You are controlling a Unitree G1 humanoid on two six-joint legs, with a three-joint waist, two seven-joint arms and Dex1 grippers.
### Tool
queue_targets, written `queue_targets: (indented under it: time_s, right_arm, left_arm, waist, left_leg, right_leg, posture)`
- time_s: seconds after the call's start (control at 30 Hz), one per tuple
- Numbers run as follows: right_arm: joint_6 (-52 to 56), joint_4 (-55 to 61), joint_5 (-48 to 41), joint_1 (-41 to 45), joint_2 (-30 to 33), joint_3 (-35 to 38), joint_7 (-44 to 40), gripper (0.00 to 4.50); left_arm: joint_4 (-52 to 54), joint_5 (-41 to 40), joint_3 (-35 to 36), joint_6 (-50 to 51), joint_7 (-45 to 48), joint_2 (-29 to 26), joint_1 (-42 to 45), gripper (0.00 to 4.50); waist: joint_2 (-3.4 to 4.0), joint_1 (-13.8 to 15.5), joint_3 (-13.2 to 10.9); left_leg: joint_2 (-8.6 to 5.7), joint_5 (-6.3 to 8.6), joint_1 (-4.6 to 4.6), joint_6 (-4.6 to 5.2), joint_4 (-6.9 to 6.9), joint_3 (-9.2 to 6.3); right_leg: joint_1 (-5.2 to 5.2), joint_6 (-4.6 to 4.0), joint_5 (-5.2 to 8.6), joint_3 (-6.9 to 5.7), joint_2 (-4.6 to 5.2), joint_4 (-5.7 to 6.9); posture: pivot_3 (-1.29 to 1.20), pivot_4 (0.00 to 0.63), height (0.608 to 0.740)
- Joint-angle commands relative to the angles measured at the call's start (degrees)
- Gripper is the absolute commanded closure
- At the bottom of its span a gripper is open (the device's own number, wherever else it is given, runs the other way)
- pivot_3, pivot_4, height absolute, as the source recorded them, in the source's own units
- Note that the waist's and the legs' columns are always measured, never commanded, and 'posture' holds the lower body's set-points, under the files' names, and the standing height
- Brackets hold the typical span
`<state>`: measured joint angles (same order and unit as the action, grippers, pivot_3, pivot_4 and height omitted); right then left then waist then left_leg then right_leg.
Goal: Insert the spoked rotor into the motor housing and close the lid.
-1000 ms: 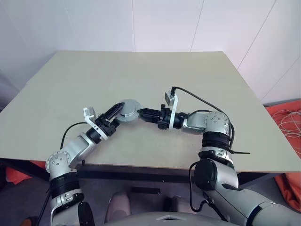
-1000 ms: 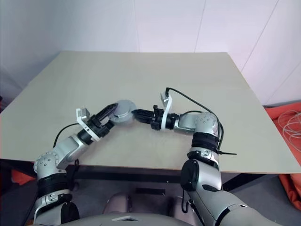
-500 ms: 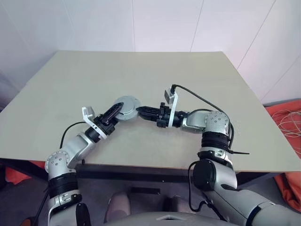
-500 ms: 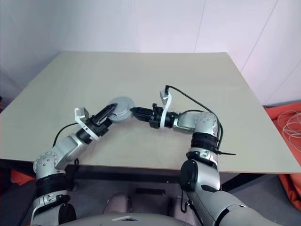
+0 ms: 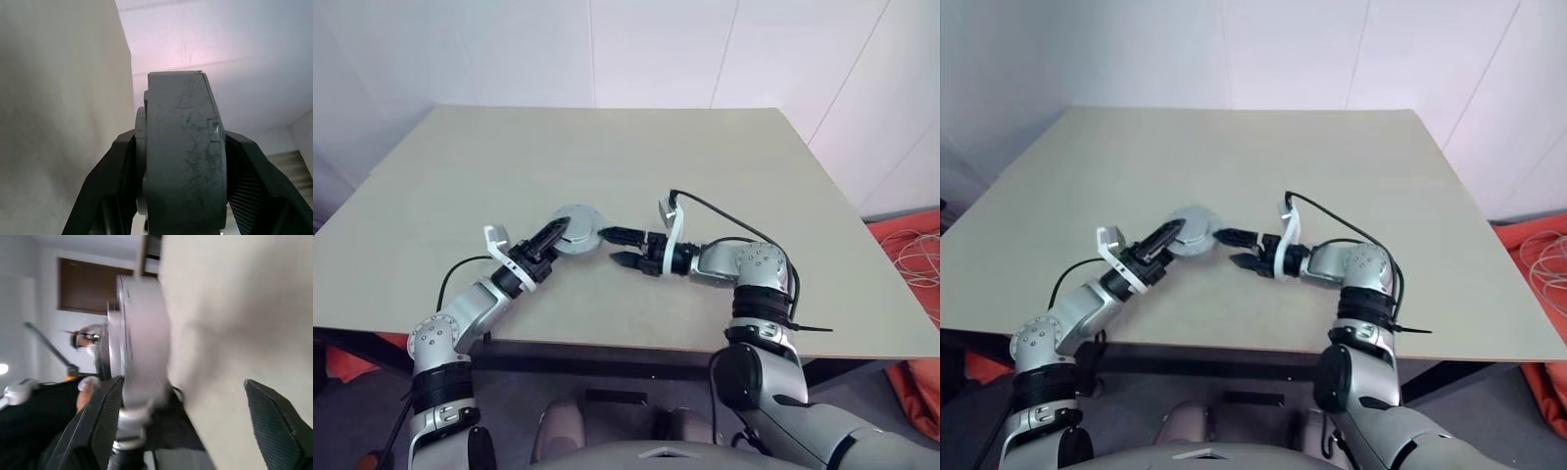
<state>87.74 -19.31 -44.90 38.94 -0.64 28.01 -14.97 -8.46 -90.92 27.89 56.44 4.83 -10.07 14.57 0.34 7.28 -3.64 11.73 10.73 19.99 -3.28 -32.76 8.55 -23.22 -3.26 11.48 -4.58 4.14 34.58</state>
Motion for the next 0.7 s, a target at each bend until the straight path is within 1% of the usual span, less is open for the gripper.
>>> queue_targets:
  time_s: [0.03, 0.17, 0.3, 0.43, 0.7]
  right_arm:
    - [-2.97, 1.31, 1.30, 0.54, 2.73, -3.08, -1.64, 0.00]
    - [-5.91, 0.07, 2.33, 1.23, 5.73, -4.47, -3.43, 0.00]
    - [-8.05, 2.21, 3.22, 0.66, 7.82, -8.58, -5.54, 0.00]
    - [-10.94, 3.91, 4.09, -0.32, 9.75, -12.29, -7.86, 0.00]
    - [-12.23, 10.83, 2.77, -1.35, 13.85, -17.97, -14.82, 0.00]
  left_arm:
    - [0.29, 0.88, 3.83, -7.57, 0.17, 0.02, 3.70, 2.39]
    - [-3.99, 7.34, 6.78, -17.88, -2.19, 0.34, 7.17, 2.39]
    - [-8.21, 12.56, 9.06, -25.40, -2.79, -0.06, 9.58, 2.39]
    - [-11.60, 15.02, 10.99, -28.59, -4.03, 0.13, 10.68, 2.39]
    - [-15.39, 15.63, 15.00, -31.89, -7.94, 1.50, 12.43, 2.39]
  waist:
    - [-0.01, -0.02, -0.01]
    - [-0.02, 0.01, 0.00]
    - [-0.06, 0.01, 0.01]
    - [-0.12, 0.03, 0.01]
    - [-0.36, 0.40, 0.01]
  left_leg:
    - [0.01, 0.00, -0.01, -0.01, -0.03, 0.00]
    - [0.00, 0.00, -0.05, 0.00, -0.06, 0.00]
    - [0.00, 0.00, -0.02, 0.01, -0.09, -0.01]
    - [0.00, 0.02, -0.02, 0.03, -0.08, -0.04]
    - [0.00, 0.03, -0.01, 0.05, -0.26, -0.08]
  right_leg:
    - [0.00, 0.01, -0.01, -0.01, -0.01, 0.00]
    - [0.14, 0.03, -0.01, -0.01, -0.01, 0.00]
    - [0.14, 0.09, -0.04, 0.00, 0.00, -0.06]
    - [0.11, 0.25, -0.13, -0.03, 0.00, -0.05]
    - [0.13, 0.20, -0.10, -0.03, 0.01, 0.00]
  posture:
    - [0.00, 0.000, 0.740]
    - [0.00, 0.000, 0.740]
    - [0.00, 0.000, 0.740]
    - [0.00, 0.000, 0.740]
    - [0.00, 0.000, 0.740]
